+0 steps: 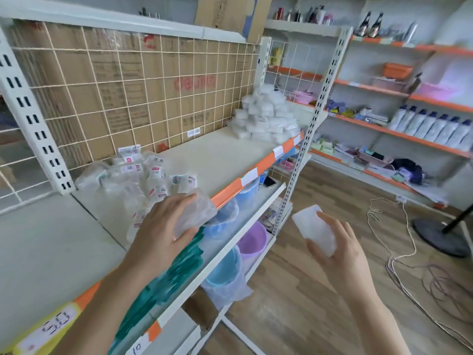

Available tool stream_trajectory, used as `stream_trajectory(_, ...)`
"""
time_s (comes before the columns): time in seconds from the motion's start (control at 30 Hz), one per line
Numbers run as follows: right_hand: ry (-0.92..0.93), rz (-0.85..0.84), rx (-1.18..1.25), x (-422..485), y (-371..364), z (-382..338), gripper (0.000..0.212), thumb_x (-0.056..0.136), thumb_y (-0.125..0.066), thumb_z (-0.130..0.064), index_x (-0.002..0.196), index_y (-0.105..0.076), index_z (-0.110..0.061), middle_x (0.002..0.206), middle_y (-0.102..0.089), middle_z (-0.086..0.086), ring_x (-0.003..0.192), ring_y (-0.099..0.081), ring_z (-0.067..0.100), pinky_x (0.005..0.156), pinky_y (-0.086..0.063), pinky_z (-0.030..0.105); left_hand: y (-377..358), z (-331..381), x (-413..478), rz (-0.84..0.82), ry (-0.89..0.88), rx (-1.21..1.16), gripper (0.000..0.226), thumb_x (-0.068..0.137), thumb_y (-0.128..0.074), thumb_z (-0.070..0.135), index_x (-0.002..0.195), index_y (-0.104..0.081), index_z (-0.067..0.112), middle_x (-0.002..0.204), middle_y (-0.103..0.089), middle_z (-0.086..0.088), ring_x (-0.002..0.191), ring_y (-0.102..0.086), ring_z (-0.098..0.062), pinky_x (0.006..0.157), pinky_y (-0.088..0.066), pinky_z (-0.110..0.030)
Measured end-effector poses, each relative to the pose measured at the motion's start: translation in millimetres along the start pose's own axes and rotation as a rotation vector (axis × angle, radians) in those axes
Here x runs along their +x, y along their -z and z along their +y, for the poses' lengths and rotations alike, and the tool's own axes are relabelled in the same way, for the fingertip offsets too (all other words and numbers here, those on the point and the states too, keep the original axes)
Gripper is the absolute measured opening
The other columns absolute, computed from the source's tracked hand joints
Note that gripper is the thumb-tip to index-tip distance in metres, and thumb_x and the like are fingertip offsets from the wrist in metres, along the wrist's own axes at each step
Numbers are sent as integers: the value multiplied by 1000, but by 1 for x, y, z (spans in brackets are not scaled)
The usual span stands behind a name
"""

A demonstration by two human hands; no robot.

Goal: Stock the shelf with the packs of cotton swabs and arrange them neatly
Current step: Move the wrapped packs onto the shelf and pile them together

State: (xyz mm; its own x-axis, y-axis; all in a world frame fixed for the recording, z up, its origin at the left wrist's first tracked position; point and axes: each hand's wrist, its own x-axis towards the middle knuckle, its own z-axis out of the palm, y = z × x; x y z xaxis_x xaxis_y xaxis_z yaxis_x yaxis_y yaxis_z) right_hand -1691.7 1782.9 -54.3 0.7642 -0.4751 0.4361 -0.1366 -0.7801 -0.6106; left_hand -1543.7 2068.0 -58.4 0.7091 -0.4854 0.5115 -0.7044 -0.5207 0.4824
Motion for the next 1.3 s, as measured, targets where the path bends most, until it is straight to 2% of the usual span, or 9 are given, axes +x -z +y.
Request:
stream_trajectory(0.1,-26,-11,-18,35,-9,8,55,79,-74,-19,129,-53,-24,110,-46,-13,93,-45,7,67,-29,22,-13,-15,37,7,9,-8,52,86,-64,23,136,-47,21,135,-48,2,123,-39,-12,101,-29,-29)
stream_trajectory(0.23,-43,2,-30,70,-14,23,53,79,-74,-20,127,-53,-24,111,-48,-12,88,-39,-3,66,-28,18,-30,-27,77,-18,-6,-34,55,81,-56,30,135,-47,21,133,-49,2,121,-39,-11,100,-31,-31)
stream_trajectory(0.37,-87,-1,-43,91,-22,36,52,78,-74,-19,126,-54,-24,110,-48,-12,87,-39,-4,65,-29,18,-53,-41,98,-91,-17,-68,54,83,-52,38,135,-46,24,134,-48,4,121,-39,-7,100,-34,-31)
stream_trajectory(0.5,-97,-27,-57,120,-29,51,53,78,-74,-19,126,-54,-24,110,-48,-12,90,-40,-1,64,-29,18,-74,-46,117,-91,9,-99,59,81,-42,51,134,-47,25,133,-48,7,119,-42,-9,98,-35,-30)
stream_trajectory(0.6,-103,-45,-50,145,-35,66,53,78,-75,-20,127,-54,-22,109,-49,-11,94,-43,5,69,-30,23,-92,-45,132,-93,18,-90,59,81,-42,51,133,-48,24,133,-48,8,119,-43,-10,99,-35,-29)
stream_trajectory(0.8,-67,-80,9,214,-54,105,52,79,-73,-23,127,-54,-22,115,-53,-7,94,-43,4,72,-32,24,-130,-53,177,-90,48,-31,56,82,-45,42,133,-50,20,133,-50,5,117,-44,-13,98,-31,-22)
stream_trajectory(1.0,-21,-120,31,302,-68,160,53,78,-74,-22,127,-54,-23,111,-48,-12,99,-47,9,75,-35,28,-174,-54,249,-42,104,37,57,82,-45,45,134,-47,23,132,-48,8,116,-42,-9,96,-28,-14)
stream_trajectory(1.17,56,-180,43,378,-72,202,53,80,-73,-26,129,-53,-25,111,-49,-12,94,-44,4,71,-34,25,-211,-49,303,30,159,66,56,83,-44,48,134,-44,28,129,-43,21,115,-44,-9,95,-30,-17)
stream_trajectory(1.3,119,-211,64,422,-80,228,51,80,-72,-26,128,-53,-27,114,-49,-15,87,-38,-8,64,-28,15,-234,-47,329,65,240,40,60,81,-43,55,135,-43,30,128,-42,26,115,-44,-7,93,-34,-24)
